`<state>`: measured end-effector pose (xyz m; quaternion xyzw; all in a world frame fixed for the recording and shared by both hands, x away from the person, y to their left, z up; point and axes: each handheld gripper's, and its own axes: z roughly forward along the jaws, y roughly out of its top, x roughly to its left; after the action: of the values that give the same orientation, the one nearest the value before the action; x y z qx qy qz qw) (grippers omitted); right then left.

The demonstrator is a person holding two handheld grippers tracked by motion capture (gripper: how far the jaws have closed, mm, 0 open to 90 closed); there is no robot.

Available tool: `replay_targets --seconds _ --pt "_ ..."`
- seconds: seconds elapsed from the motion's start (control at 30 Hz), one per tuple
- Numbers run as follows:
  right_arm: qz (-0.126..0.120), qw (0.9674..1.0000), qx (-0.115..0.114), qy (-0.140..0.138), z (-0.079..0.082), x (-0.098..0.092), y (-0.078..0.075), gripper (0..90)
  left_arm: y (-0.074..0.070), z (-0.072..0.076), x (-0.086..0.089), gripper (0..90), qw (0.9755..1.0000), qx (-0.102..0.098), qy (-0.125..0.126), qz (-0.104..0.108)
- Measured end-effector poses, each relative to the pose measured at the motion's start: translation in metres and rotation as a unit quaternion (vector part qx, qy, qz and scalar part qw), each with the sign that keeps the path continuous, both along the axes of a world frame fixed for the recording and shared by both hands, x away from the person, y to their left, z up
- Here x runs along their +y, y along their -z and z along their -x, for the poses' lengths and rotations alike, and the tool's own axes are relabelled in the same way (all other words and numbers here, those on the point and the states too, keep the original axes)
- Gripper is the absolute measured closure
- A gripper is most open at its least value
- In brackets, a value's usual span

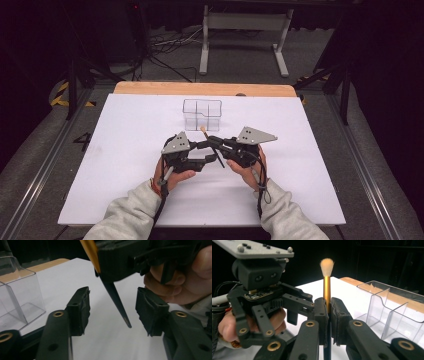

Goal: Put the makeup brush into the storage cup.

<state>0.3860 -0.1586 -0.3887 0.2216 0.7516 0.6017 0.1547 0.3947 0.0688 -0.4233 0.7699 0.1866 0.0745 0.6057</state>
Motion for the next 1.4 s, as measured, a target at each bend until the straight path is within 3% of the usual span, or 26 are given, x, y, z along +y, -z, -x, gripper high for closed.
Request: replay_targets --seconds 0.27,0.43,0.6,0.87,1.1,1.33,1.37,1.4 --pt "-0.005 1.0000 -0.007 0.002 0.002 0.003 0.003 84.1 0.003 -0.002 0.004 73.5 0.9996 0.007 0.000 0.027" --pt "-0.004 0.9999 -0.009 0.001 0.003 0.005 0.004 84.1 0.004 -0.003 0.006 80.5 0.9996 0.004 -0.012 0.024" --pt "-0.004 0.9999 -0.013 0.010 0.003 0.004 0.006 84.0 0.004 -0.003 0.006 82.4 0.9995 0.000 -0.030 0.009" --pt "-0.001 0.9997 -0.021 0.014 0.005 0.006 0.005 81.5 0.004 -0.004 0.007 82.5 0.9994 -0.003 -0.035 -0.005" --pt "0.009 0.9989 -0.040 0.025 0.009 0.005 -0.001 71.0 0.006 -0.005 0.009 82.5 0.9990 0.002 -0.043 -0.016" --pt "0.013 0.9974 -0.054 0.045 0.011 -0.001 -0.007 60.4 0.007 -0.007 0.010 82.5 0.9984 -0.008 -0.046 -0.032" --pt "0.012 0.9972 -0.055 0.049 0.011 -0.004 -0.011 51.1 0.007 -0.007 0.011 82.5 0.9984 -0.008 -0.047 -0.031" --pt "0.012 0.9972 -0.055 0.049 0.011 -0.004 -0.011 51.1 0.007 -0.006 0.011 82.5 0.9983 -0.006 -0.048 -0.032"
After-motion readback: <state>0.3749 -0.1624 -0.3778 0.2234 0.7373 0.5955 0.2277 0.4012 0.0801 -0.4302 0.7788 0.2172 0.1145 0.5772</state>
